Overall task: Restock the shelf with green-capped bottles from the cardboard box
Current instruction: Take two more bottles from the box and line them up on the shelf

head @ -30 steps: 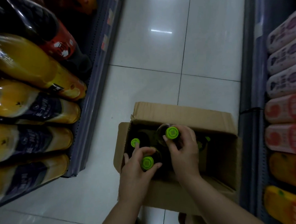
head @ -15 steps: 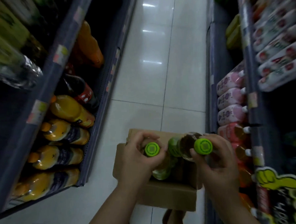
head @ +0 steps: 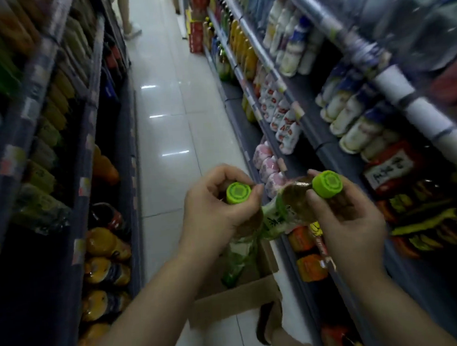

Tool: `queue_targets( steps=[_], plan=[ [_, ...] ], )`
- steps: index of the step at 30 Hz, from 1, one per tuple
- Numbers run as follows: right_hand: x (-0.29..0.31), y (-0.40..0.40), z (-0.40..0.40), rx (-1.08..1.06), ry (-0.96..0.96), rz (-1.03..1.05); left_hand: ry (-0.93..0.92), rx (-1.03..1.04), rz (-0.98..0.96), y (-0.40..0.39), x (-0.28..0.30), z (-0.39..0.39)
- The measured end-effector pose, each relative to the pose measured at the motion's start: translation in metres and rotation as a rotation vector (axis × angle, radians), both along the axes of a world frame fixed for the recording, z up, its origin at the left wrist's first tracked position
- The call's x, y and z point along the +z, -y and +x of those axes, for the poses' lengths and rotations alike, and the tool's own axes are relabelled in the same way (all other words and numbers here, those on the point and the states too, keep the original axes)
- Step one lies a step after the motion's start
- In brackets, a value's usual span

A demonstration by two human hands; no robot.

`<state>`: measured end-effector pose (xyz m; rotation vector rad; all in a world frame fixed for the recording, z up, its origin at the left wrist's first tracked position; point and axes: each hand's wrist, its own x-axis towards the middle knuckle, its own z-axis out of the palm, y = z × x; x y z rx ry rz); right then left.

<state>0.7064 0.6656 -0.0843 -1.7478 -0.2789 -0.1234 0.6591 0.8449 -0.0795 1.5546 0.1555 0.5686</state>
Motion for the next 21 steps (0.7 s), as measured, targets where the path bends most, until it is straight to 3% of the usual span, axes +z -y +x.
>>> queue_targets(
  steps=[11,21],
  plan=[
    [0.135,0.137,-0.102,-0.477,0.138,0.052,0.030,-0.486,0.074,0.112,0.141,-0.008],
    [0.199,0.259,-0.184,-0.834,0.289,-0.098,0.128,-0.885,0.037,0.276,0.220,-0.017]
  ],
)
